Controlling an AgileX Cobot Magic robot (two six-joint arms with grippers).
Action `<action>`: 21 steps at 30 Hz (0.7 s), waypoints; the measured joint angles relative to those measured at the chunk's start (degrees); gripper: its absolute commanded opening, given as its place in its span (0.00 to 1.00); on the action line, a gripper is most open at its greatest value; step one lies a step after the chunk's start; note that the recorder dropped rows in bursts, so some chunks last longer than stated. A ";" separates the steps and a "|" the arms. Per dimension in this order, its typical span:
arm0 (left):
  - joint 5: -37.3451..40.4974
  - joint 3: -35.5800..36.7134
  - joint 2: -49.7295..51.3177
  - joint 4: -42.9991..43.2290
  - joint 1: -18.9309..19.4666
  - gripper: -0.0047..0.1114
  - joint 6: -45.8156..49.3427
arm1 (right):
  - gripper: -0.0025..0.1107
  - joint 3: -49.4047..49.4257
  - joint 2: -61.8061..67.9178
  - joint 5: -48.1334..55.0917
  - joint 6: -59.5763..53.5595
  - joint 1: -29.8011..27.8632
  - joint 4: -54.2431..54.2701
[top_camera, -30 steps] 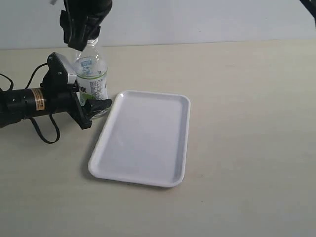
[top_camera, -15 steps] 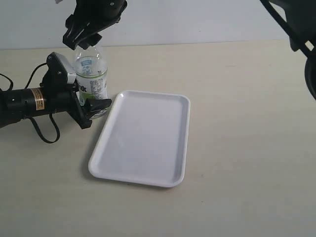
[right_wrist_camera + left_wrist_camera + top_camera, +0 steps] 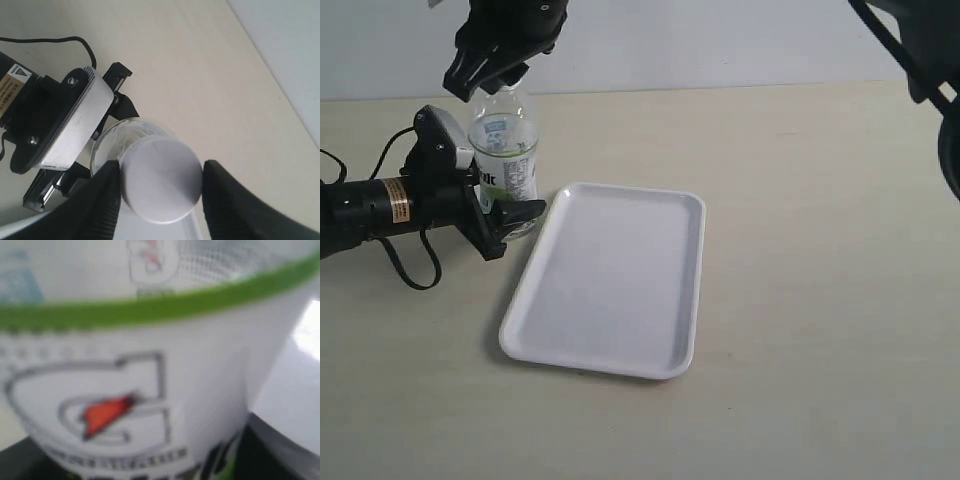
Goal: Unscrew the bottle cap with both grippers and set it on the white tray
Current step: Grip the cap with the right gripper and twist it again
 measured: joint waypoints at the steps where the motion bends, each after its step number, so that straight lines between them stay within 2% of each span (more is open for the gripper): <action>1: 0.00 0.00 0.00 0.10 0.00 0.04 0.00 | 0.10 0.00 0.00 0.00 -0.78 0.00 0.29; 3: 0.00 0.00 0.00 0.10 0.00 0.04 0.00 | 0.02 0.00 0.00 0.00 -2.13 0.00 0.68; 10: 0.00 0.00 0.00 0.10 0.00 0.04 0.10 | 0.02 0.00 0.00 0.11 -9.51 0.00 1.63; 21: 0.00 0.00 0.00 -0.12 0.00 0.04 0.32 | 0.02 0.00 0.00 0.33 -36.70 -0.11 3.13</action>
